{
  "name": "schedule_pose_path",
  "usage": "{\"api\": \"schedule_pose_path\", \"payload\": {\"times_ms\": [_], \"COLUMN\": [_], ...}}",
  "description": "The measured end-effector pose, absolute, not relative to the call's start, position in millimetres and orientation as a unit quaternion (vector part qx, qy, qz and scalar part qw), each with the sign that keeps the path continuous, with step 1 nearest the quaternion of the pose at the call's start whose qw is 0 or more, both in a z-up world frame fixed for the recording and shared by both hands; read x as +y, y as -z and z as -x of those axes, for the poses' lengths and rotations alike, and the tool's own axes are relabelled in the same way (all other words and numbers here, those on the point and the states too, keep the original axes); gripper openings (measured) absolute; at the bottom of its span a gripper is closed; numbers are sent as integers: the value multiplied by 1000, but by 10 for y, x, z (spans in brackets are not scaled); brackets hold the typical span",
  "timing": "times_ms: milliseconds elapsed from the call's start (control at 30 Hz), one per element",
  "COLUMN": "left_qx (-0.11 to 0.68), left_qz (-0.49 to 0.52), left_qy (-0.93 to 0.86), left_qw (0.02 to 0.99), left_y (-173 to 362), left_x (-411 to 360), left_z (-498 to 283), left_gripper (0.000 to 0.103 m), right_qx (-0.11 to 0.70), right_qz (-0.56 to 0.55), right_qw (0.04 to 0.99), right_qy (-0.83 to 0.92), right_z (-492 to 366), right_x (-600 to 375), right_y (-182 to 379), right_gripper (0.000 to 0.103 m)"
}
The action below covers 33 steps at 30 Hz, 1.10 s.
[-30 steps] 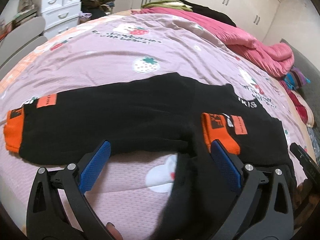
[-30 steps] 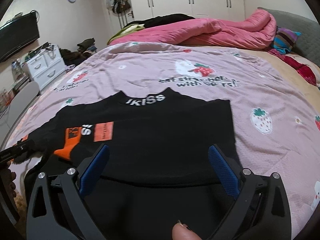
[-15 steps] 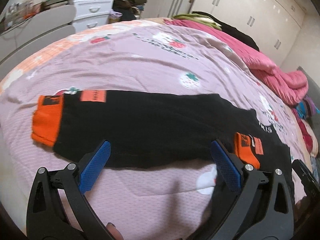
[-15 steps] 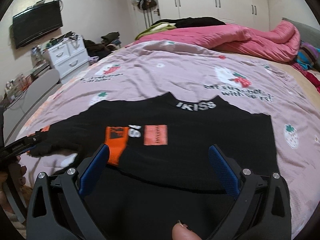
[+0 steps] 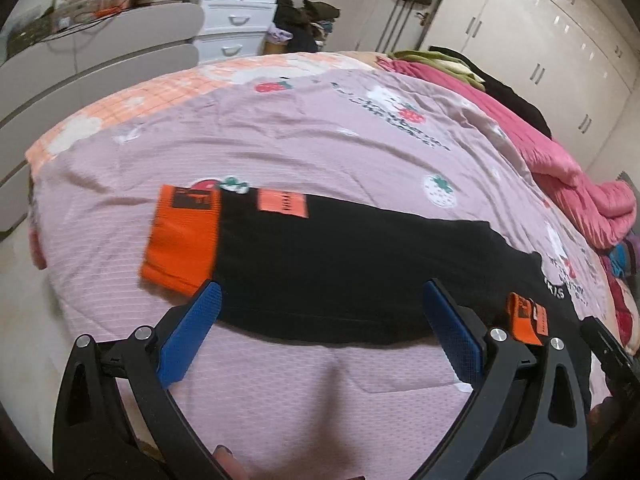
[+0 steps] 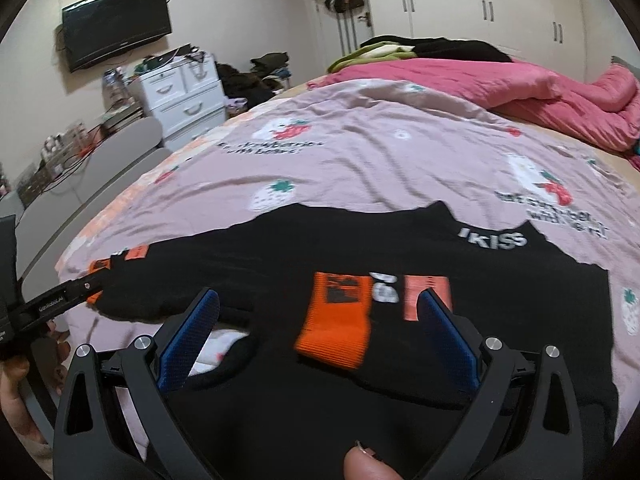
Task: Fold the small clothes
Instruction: 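Move the left tool across the sweater to the other orange cuff, then close the left tool on the other orange sleeve cuff and lift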
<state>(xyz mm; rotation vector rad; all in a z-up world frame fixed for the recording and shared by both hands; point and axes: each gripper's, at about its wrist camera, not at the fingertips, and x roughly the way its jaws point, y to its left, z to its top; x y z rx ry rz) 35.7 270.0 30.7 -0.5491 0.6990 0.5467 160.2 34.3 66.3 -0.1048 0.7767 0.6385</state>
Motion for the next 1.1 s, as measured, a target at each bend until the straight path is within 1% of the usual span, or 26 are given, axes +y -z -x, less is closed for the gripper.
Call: {"api": "schedule_pose_path", "payload": {"times_ms": [233, 400, 667, 833, 933, 967, 1000, 1100], "left_qx": [330, 324, 340, 316, 300, 296, 292, 288], "left_qz": [283, 317, 350, 391, 392, 391, 390, 391], "left_qy": [-284, -289, -297, -309, -325, -328, -332, -339], "left_qw": [854, 843, 821, 807, 807, 807, 808, 806], "left_y": [-269, -190, -6, 102, 109, 101, 91, 99], "left_x": [2881, 3013, 3162, 3273, 3281, 3287, 3290, 3312], "left_z": [-233, -172, -169, -117, -152, -156, -168, -233], "left_gripper": [94, 94, 94, 94, 92, 81, 65, 40], "right_qx": [382, 386, 390, 385, 387, 389, 392, 399], "right_qz": [62, 73, 78, 79, 68, 62, 58, 44], "right_qw": [862, 855, 852, 855, 859, 859, 859, 863], "right_qy": [-329, -337, -341, -339, -329, -327, -323, -306], "right_z": [-1574, -1564, -1545, -1540, -1532, -1531, -1534, -1544], "right_x": [666, 851, 1010, 980, 860, 809, 765, 576], "right_y": [-611, -559, -499, -513, -504, -495, -484, -446], "right_gripper": [99, 99, 99, 99, 99, 99, 99, 99]}}
